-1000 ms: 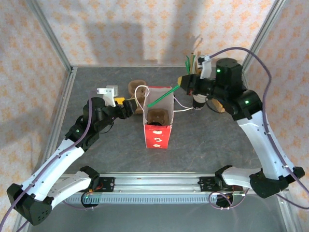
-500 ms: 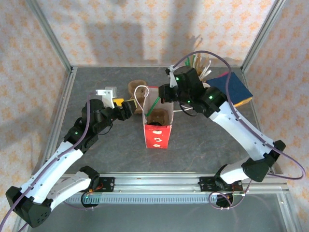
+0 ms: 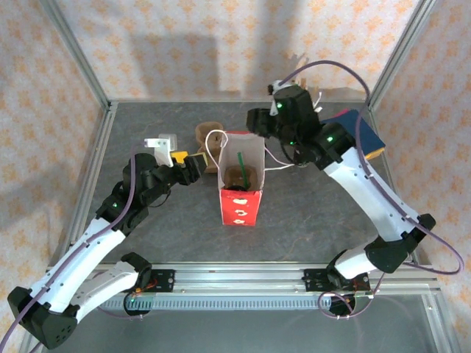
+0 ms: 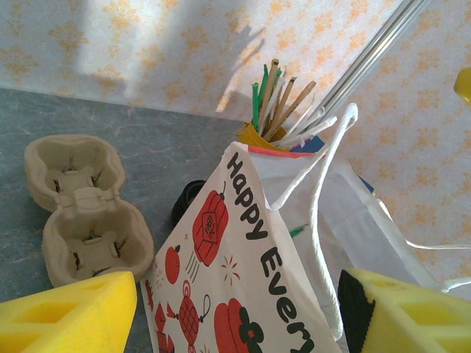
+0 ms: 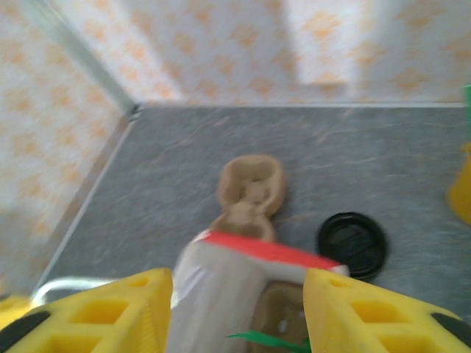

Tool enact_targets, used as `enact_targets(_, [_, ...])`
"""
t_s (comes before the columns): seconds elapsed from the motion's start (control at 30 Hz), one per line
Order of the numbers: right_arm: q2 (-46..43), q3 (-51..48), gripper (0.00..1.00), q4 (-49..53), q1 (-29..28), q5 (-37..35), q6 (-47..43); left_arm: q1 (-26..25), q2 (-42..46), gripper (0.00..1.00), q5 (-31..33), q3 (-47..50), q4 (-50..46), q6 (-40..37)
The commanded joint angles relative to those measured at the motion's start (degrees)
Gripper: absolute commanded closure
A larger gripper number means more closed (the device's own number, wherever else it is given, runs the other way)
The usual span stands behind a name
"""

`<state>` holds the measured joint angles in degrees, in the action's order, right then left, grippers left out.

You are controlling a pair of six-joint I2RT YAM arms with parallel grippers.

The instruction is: Pack the takeout coffee

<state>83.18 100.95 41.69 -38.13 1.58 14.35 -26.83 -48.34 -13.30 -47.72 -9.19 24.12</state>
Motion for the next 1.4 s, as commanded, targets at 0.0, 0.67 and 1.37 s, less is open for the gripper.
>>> enact_targets(0.0, [-3.08,-1.47,0.48,1.31,6.79,-4.18,0.23,0.57,0.61,0.26,-0.07,0.5,0.84,0.3])
enact_targets(0.67, [6.68,-22.68,0.21,-15.17,46.28,-3.22,0.41,0.58,-0.44,0.26,0.95,0.88,1.78,0.62])
enact_targets(1.37, [40.46,2.94,0.14,-4.6,48.75,0.19,1.48,0.61,2.63,0.25,3.1,1.55,-1.19,-1.0])
